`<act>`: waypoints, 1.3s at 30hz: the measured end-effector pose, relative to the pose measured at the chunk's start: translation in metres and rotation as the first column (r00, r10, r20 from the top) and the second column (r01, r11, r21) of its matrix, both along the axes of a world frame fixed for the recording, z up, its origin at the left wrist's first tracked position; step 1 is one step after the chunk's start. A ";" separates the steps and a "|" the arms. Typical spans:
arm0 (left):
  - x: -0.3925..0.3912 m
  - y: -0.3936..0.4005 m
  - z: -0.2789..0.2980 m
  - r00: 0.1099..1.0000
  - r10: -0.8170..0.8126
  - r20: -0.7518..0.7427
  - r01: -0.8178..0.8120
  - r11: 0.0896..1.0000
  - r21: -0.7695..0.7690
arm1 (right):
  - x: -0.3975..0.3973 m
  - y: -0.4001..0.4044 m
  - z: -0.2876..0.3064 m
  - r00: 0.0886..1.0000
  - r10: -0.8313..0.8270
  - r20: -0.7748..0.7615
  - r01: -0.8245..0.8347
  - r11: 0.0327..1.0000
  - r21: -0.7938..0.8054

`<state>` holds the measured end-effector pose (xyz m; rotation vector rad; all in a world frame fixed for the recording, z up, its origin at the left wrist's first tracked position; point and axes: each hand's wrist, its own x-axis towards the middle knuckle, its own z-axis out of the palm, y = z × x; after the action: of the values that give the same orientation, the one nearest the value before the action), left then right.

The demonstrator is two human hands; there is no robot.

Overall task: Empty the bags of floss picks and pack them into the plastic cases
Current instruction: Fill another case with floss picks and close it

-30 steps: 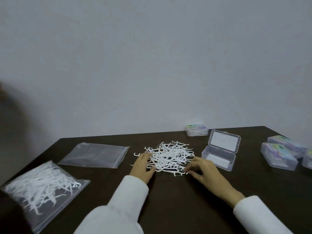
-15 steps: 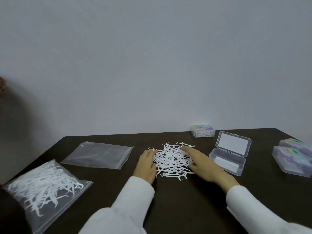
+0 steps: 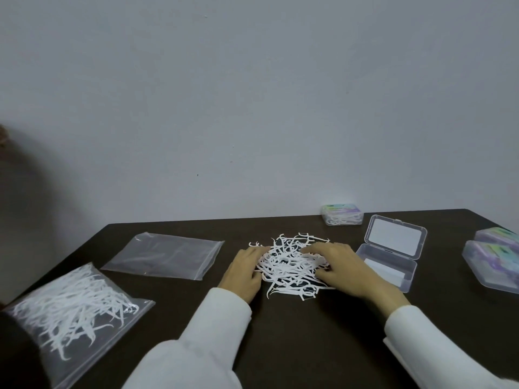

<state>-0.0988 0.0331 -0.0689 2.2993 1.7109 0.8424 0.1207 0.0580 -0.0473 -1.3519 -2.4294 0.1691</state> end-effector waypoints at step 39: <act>0.002 -0.006 0.023 0.969 -0.020 0.248 -0.080 0.919 0.385 | 0.019 -0.012 0.029 0.712 -0.067 -0.699 0.204 0.972 0.115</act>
<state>-0.0967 0.0269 -0.0458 2.2710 1.5852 1.5329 0.1399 0.0457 -0.0181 -1.1080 -1.6577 0.3361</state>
